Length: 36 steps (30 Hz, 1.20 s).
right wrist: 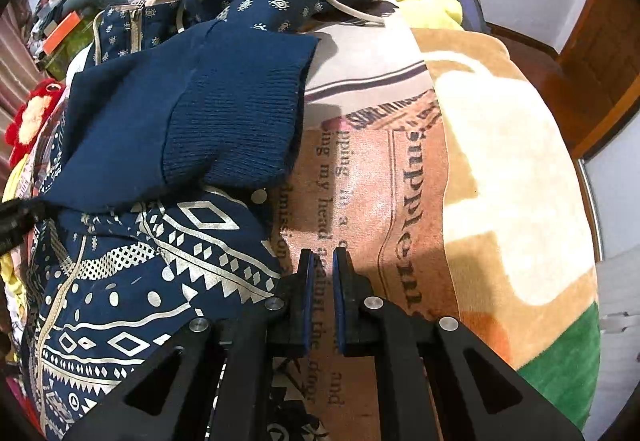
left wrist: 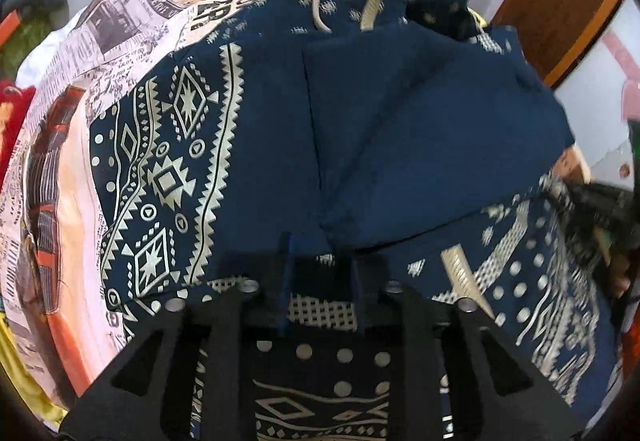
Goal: Fold large clothes
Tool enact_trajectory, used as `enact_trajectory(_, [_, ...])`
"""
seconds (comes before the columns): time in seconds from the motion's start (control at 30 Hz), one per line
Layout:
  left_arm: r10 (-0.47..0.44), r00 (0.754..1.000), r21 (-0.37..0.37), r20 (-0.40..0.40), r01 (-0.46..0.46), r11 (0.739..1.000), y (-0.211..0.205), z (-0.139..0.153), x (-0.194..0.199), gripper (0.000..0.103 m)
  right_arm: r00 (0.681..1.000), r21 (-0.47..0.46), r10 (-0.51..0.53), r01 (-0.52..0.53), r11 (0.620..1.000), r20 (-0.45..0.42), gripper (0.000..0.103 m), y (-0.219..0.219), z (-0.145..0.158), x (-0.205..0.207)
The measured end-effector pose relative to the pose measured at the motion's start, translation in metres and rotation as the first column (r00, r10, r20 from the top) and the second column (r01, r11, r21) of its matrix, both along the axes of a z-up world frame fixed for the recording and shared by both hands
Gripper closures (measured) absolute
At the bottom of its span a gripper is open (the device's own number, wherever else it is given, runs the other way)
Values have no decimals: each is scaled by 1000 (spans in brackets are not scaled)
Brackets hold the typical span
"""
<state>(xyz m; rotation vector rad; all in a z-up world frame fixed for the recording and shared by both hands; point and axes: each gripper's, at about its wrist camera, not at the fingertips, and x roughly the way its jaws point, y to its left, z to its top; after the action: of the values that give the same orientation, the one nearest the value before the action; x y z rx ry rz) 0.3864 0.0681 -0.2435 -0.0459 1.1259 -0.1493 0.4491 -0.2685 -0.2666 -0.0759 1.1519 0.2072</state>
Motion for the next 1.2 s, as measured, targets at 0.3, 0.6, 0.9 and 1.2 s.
enact_trajectory(0.3, [-174,977,150,125,155,976,-52,50,-29,42,996,119,-75,80,990,-48,98,-30,21,-6])
enact_trajectory(0.6, [-291,943,79,159,282,956,-123,69,6,34,995,175,-91,83,981,39,98,-57,66,-22])
enact_trajectory(0.9, [-334,941,76,56,329,941,-184,24,51,36,997,163,-71,63,985,44,98,-64,68,-28])
enact_trajectory(1.2, [-305,948,-34,92,310,950,-172,38,68,92,999,113,-51,49,992,19,98,-56,48,-23])
